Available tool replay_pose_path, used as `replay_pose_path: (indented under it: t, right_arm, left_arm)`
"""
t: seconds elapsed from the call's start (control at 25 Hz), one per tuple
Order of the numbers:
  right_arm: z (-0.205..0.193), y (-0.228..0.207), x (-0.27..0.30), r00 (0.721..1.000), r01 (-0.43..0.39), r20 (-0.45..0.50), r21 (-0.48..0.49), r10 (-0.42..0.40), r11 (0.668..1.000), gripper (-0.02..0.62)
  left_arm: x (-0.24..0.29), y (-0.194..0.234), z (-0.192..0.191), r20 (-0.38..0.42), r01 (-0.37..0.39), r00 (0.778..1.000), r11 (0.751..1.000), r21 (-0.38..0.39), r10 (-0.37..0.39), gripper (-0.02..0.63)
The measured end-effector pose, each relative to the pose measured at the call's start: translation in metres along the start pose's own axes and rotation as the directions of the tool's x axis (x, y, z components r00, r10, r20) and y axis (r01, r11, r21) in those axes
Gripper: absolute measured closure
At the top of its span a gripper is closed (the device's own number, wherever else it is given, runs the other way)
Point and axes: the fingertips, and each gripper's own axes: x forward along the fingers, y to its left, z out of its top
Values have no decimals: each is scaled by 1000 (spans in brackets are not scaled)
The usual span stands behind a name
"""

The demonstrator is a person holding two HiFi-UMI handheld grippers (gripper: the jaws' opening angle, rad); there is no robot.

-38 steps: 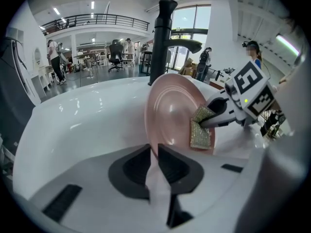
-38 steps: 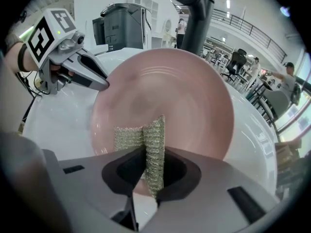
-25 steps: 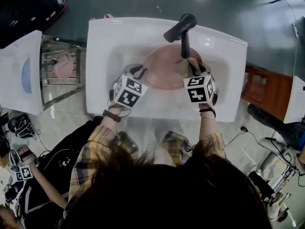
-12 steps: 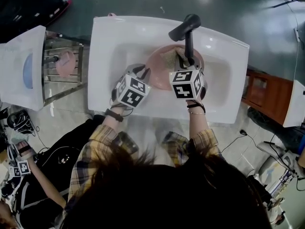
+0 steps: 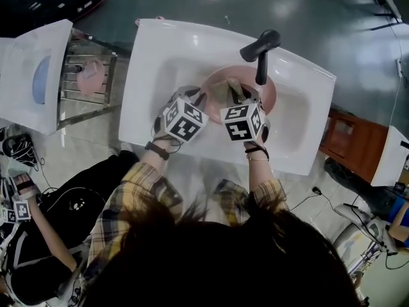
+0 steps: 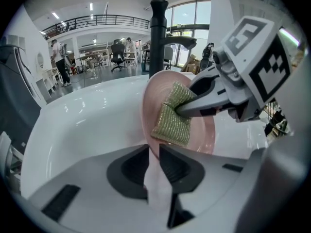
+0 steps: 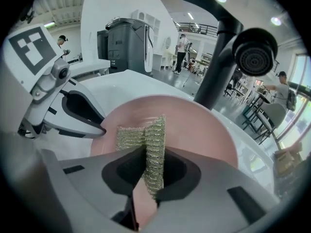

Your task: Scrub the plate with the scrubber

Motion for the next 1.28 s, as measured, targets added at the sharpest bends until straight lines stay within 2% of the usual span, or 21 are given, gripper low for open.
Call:
replay_pose_path:
  t: [0.24, 0.52, 0.76, 1.0, 1.28]
  right_arm:
    - [-13, 7, -2, 999, -29, -25, 29, 30, 999, 514]
    - [-8, 12, -21, 999, -53, 8, 62, 53, 997, 515]
    - [0, 1, -53, 997, -56, 50, 74, 52, 996, 516]
    - [26, -3, -84, 990, -69, 123, 40, 64, 997, 515]
    - [87, 9, -134, 955, -83, 287, 27, 72, 996, 515]
  left_arm:
    - [0, 9, -1, 0, -39, 999, 999, -15, 39, 541]
    - [-14, 14, 5, 31, -55, 998, 998, -7, 55, 529]
    - [-35, 18, 25, 95, -85, 991, 993, -81, 93, 529]
    - [-73, 29, 59, 207, -127, 966, 981, -147, 156, 529]
    - [-130, 40, 93, 339, -161, 915, 969, -187, 217, 558]
